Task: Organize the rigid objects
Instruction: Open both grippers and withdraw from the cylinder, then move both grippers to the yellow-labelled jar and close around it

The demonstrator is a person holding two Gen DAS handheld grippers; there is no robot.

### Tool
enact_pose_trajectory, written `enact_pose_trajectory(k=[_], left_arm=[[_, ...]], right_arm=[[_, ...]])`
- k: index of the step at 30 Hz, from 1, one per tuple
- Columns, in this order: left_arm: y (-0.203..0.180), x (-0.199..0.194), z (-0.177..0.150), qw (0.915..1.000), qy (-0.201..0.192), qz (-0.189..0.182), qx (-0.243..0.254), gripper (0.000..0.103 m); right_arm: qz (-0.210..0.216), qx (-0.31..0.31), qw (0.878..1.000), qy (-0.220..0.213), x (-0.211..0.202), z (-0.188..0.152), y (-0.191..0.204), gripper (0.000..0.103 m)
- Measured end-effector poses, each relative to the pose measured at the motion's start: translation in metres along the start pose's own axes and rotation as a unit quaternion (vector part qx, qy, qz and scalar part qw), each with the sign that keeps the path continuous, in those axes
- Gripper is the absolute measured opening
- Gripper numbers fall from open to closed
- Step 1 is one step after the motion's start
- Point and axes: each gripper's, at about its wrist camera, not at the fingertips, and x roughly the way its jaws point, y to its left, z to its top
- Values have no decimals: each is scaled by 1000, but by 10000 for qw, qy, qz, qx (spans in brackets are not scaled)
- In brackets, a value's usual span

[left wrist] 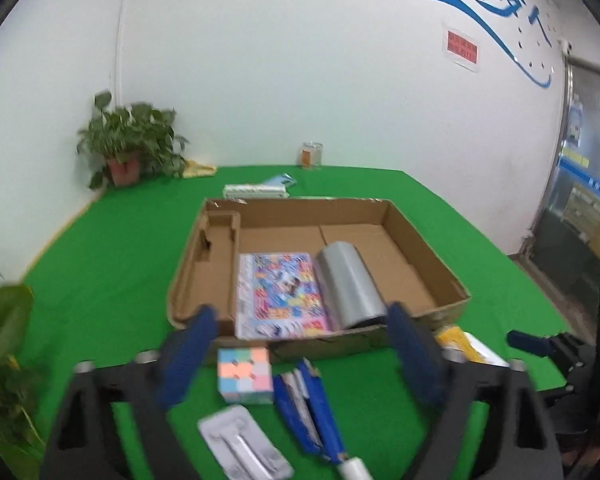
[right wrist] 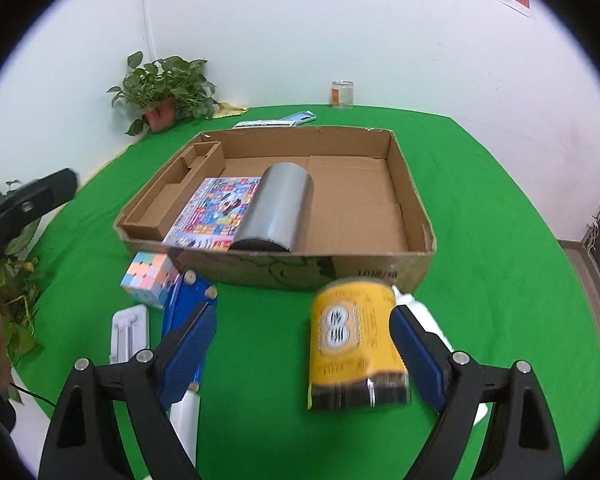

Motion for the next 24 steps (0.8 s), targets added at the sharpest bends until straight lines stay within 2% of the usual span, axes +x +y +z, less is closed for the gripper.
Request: enact_pose_trajectory(k=[1, 2, 4, 5, 6, 7, 8, 10, 11, 15, 19, 23, 24], left_arm=[[-1, 0, -6, 9998, 100, -85, -142, 30], [-4, 3, -14, 9989, 279, -233, -301, 1], [-9, 3, -24, 9980, 334, -369, -395, 2], [-15, 3, -31, 9981, 316, -383, -362, 3], [-22, 3, -36, 9983, 285, -423, -273, 19], [-27, 6, -40, 9984, 306, -439, -186, 41], [-34, 8, -43, 9985, 333, -415, -98, 99], [-39, 10, -49, 9993, 113, -338, -121, 103], [-42, 15, -50, 9992, 167, -338, -111, 102], [-38, 49, -56, 9948, 767, -572, -338, 102], [-31, 75, -69, 9866, 1251, -850, -610, 102], [-38, 98, -83, 9782, 1625, -1152, -578, 102], [-40, 102, -86, 9764, 1684, -1238, -551, 102]], right_arm=[[30, -36, 10000, -14, -3, -4, 1, 87], [18, -60, 10000, -38, -6, -7, 2, 84], [-97, -148, 9998, -122, -12, -13, 1, 50], [-120, -173, 9997, -136, -14, -16, 0, 47], [-99, -182, 9997, -154, -15, -18, -2, 47], [-41, -185, 9996, -194, -16, -20, -4, 48], [49, -208, 9995, -217, -16, -22, -6, 52], [140, -189, 9995, -228, -14, -24, -10, 93], [242, -150, 9993, -253, -12, -26, -13, 96], [528, 1, 9986, -70, 1, -35, -30, 97], [530, 196, 9982, 215, 19, -40, -50, 97], [613, 422, 9960, 496, 38, -42, -64, 96], [717, 488, 9943, 623, 45, -43, -65, 92]])
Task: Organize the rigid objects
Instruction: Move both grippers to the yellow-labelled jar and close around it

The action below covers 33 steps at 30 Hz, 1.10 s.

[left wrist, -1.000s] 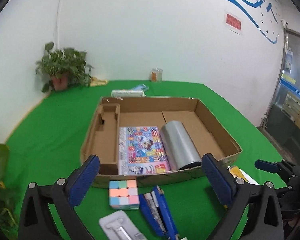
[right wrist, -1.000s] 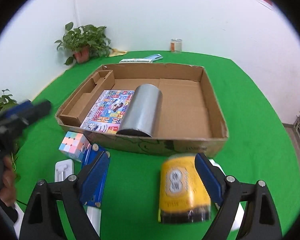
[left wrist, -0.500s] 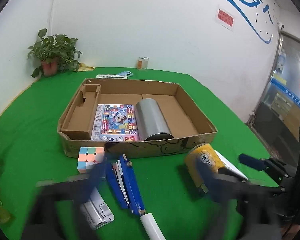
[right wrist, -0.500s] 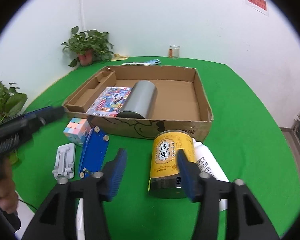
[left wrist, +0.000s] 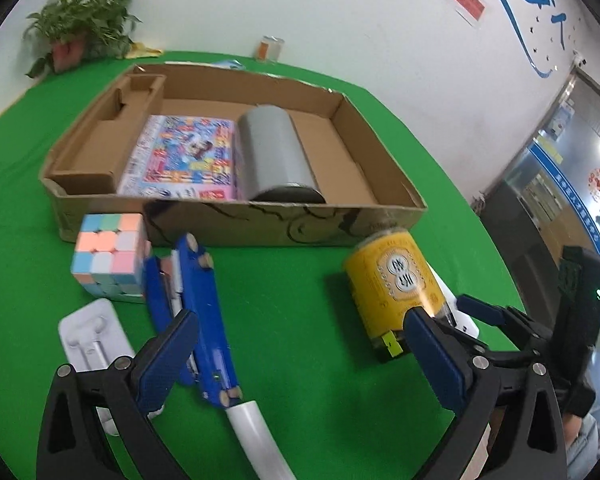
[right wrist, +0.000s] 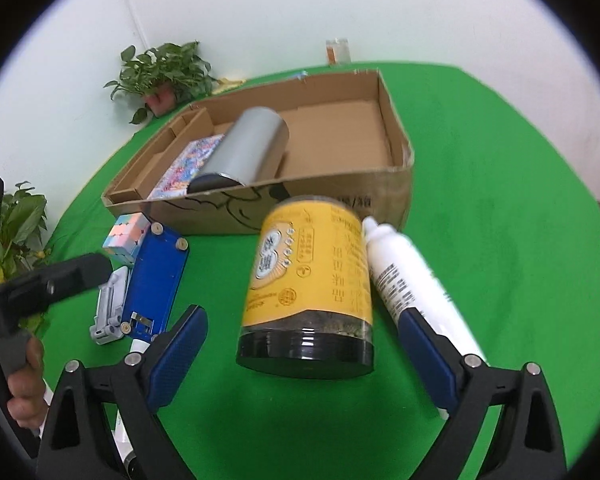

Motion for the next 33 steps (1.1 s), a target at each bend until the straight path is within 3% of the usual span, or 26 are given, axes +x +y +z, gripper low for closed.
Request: enact_pose_trajectory(k=[1, 4, 14, 16, 17, 19, 22, 27, 33], left_arm=[[0, 2, -1, 10000, 30, -53, 9, 102], [1, 13, -1, 9994, 157, -300, -33, 102], [-7, 51, -7, 9852, 989, -1392, -179, 102], [-8, 62, -9, 9827, 1171, -1422, -208, 102], [-8, 66, -10, 9820, 1257, -1397, -193, 100], [-7, 73, -12, 9799, 1408, -1401, -187, 99], [1, 79, -14, 9759, 1542, -1495, -377, 99], [9, 83, -12, 9754, 1554, -1465, -554, 99], [3, 92, -4, 9763, 1638, -1332, -476, 89]], right_arm=[[70, 40, 9999, 115, 5, 0, -1, 85], [-82, -25, 9996, 260, 15, -1, 2, 77], [-529, -841, 9941, 433, -7, -28, 18, 77], [-617, -1081, 9913, 434, -9, -33, 31, 79], [-512, -1189, 9909, 375, -12, -37, 38, 81], [87, -1220, 9922, 253, -20, -41, 47, 86], [705, -716, 9946, 250, -25, -37, 39, 86], [927, 259, 9932, 661, -6, -29, 8, 86], [1257, 748, 9828, 1126, 19, -27, 5, 84]])
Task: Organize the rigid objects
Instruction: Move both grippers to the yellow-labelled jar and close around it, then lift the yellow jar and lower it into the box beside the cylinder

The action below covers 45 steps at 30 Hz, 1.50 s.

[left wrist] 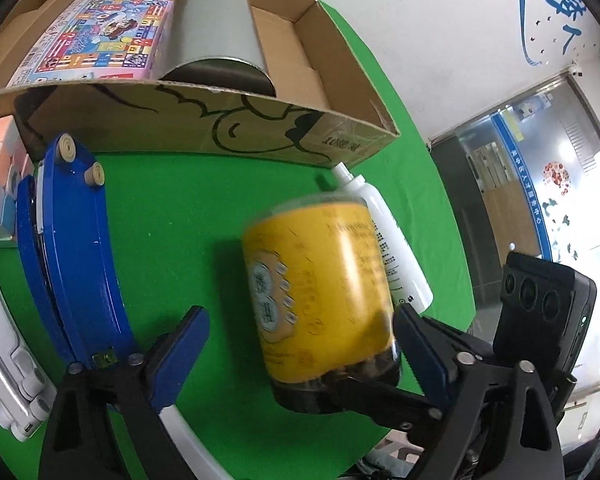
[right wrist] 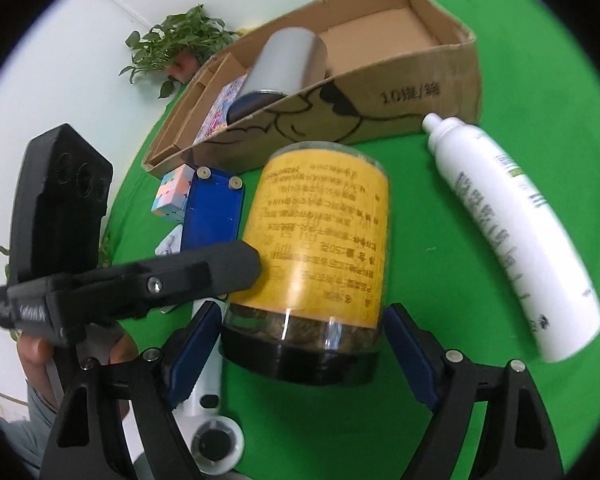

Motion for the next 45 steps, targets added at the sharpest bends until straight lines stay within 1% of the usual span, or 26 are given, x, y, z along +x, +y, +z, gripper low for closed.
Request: enact_pose_trajectory(k=[7, 8, 10, 16, 19, 21, 24, 31, 34, 38, 41, 45], left_arm=[[-8, 4, -1, 9999, 147, 58, 33, 84], [-9, 5, 0, 9998, 166, 58, 38, 82], [-9, 3, -2, 9998, 199, 53, 5, 81], [-15, 10, 3, 9996, 288, 22, -32, 80], [-14, 8, 3, 9994, 331, 68, 19, 81], [-14, 11, 4, 9993, 355, 100, -59, 81], [-19, 16, 3, 9991, 376, 209, -45, 83], [-19, 20, 3, 9989, 379, 279, -51, 83], [-21, 20, 1, 9988, 338, 344, -44, 82], [-28, 9, 0, 9992, 144, 374, 79, 81], [-39, -9, 6, 9989, -115, 392, 215, 81], [-61, -37, 25, 9959, -537, 503, 525, 81]], right_arm=[[-274, -382, 9989, 81, 5, 3, 18, 84], [-322, -466, 9984, 76, 5, 2, 21, 84], [-346, -528, 9980, 91, 6, 3, 21, 84], [-231, -390, 9989, 106, 3, 3, 13, 84], [-141, -304, 9994, 110, 1, 3, 8, 84], [-59, -243, 9996, 121, 2, 4, 5, 84], [23, -225, 9997, 121, 3, 4, 3, 84], [44, -256, 9996, 140, 5, 6, 3, 84], [21, -269, 9996, 88, 5, 5, 4, 84], [40, -279, 9996, -23, 1, 6, 6, 84], [33, -438, 9987, -260, -9, 13, 15, 84], [22, -675, 9958, -617, -26, 34, 29, 84]])
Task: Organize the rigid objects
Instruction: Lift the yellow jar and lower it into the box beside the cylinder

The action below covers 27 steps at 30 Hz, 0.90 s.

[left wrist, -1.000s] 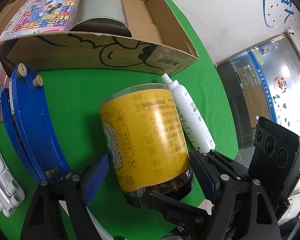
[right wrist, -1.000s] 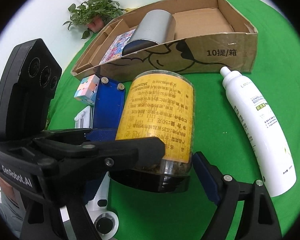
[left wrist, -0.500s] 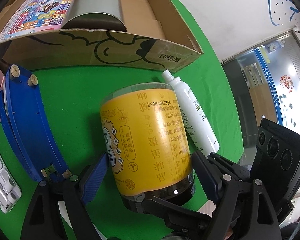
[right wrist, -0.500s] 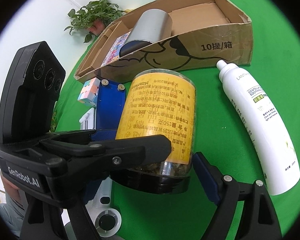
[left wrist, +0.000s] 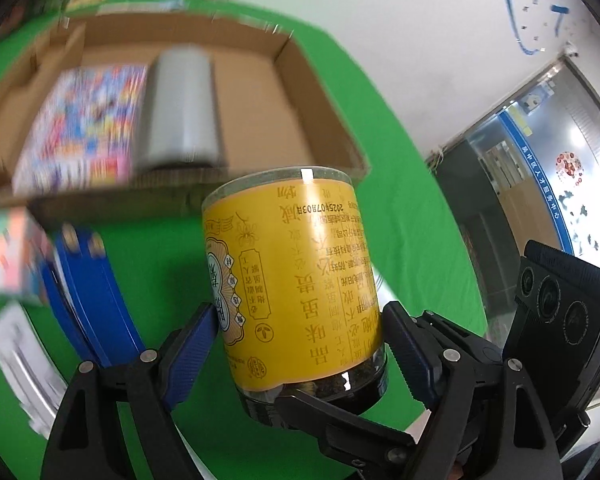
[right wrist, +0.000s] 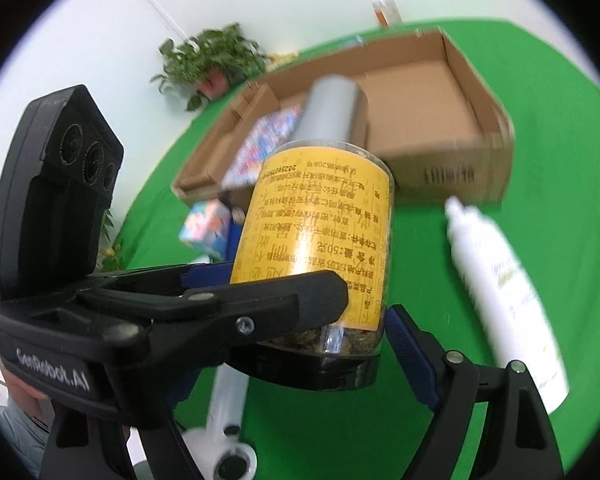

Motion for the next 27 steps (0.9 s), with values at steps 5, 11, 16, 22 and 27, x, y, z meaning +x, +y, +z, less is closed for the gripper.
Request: enact_pose_trajectory(k=[5, 11, 16, 22, 27], left_arm=[[-15, -27, 37, 9987, -405, -6, 309, 81], [-22, -40, 91, 9971, -594, 57, 464, 80], [-23, -33, 147, 9974, -426, 263, 516, 80], [-10, 10, 199, 9995, 40, 261, 160, 79], [-1, 42, 193, 9988, 413, 246, -5, 79]], right_arm=[[-210, -376, 9984, -354, -15, 45, 15, 84], [-243, -402, 9980, -430, -12, 94, 14, 84], [-287, -582, 9977, -174, 1, 144, 7, 84], [-108, -156, 9981, 594, 41, 194, -28, 84], [-108, -58, 9963, 851, 62, 185, -43, 84]])
